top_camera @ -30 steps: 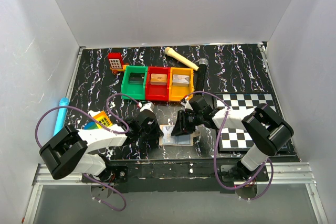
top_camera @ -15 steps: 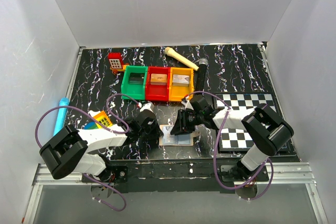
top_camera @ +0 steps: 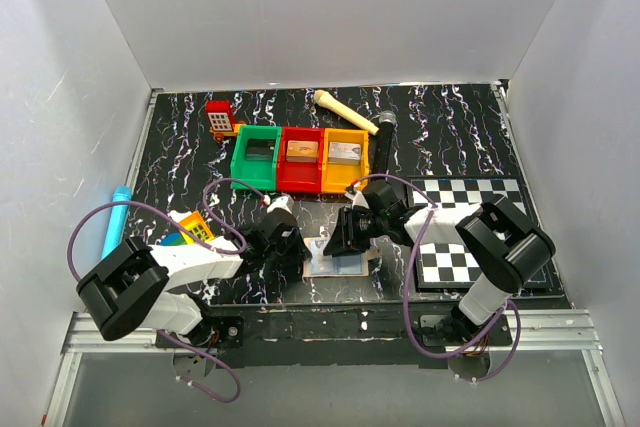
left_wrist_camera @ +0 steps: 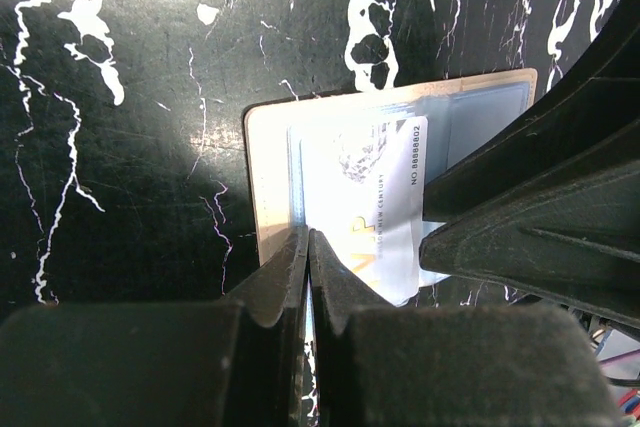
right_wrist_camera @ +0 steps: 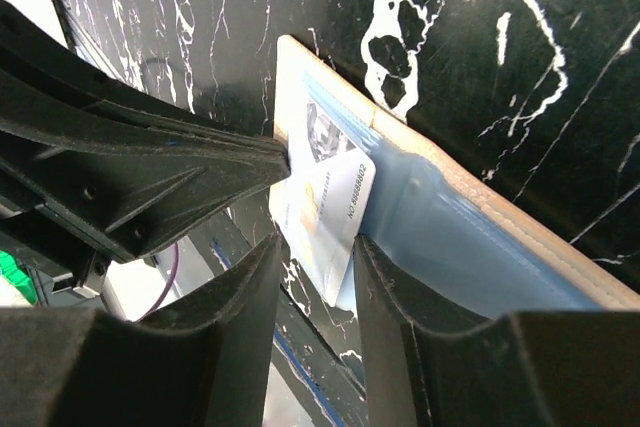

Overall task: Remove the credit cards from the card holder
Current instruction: Remove the credit card from the card holder, then place the credit card in the storage box.

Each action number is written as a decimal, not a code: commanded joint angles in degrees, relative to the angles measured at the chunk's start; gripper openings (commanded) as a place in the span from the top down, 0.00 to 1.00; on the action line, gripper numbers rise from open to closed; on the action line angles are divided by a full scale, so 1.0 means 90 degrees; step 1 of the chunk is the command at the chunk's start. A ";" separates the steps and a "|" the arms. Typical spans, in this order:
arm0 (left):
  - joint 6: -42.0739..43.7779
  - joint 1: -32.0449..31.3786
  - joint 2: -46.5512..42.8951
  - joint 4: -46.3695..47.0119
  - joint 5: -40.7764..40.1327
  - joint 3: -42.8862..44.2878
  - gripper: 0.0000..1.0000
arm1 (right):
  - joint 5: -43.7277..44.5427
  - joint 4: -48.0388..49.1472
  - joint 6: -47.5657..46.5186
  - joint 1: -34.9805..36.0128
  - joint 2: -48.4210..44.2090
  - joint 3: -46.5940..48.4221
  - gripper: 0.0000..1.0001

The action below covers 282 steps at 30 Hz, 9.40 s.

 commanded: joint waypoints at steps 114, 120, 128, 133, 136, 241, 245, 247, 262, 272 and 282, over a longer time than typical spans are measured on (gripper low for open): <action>-0.0260 0.0246 0.0383 0.0245 0.0208 -0.0278 1.00 | -0.0547 0.0061 -0.0178 -0.0660 -0.0940 -0.0729 0.81; -0.0270 0.0246 0.0305 0.0265 0.0198 -0.0337 1.00 | -0.0508 -0.0036 -0.0237 -0.0719 -0.0998 -0.0759 0.91; -0.0260 0.0246 0.0227 0.0304 0.0198 -0.0376 1.00 | -0.0381 -0.0621 -0.0461 -0.0923 -0.1369 -0.0759 0.99; -0.0231 0.0246 0.0217 0.0323 0.0208 -0.0366 1.00 | -0.0352 -0.1149 -0.0705 -0.1138 -0.1730 -0.0768 0.99; -0.0201 0.0246 0.0159 0.0343 0.0208 -0.0376 1.00 | -0.0342 -0.1520 -0.0891 -0.1256 -0.2003 -0.0690 0.99; -0.0924 0.0197 -0.3162 0.5890 -0.0965 -0.1636 1.00 | -0.0654 0.0578 0.1071 -0.0846 -0.4271 -0.0085 0.45; -0.0973 0.0148 -0.3035 0.6055 -0.0896 -0.1675 1.00 | -0.0742 0.0627 0.1120 -0.0846 -0.4046 0.0120 0.46; -0.0963 0.0138 -0.2986 0.6095 -0.0838 -0.1665 1.00 | -0.0762 0.0724 0.1169 -0.0846 -0.3948 0.0169 0.46; -0.1080 0.0060 -0.2586 0.6299 -0.0584 -0.1645 1.00 | -0.1035 0.0618 0.1091 -0.0573 -0.3235 0.0745 0.53; -0.1031 0.0011 -0.2644 0.6241 -0.0476 -0.1626 0.99 | -0.1035 0.0413 0.0964 -0.0553 -0.3235 0.0765 0.95; -0.0554 0.0547 -0.3961 0.5022 0.0556 -0.1802 0.15 | -0.2089 -0.1606 -0.0479 -0.0631 -0.3615 0.1350 0.99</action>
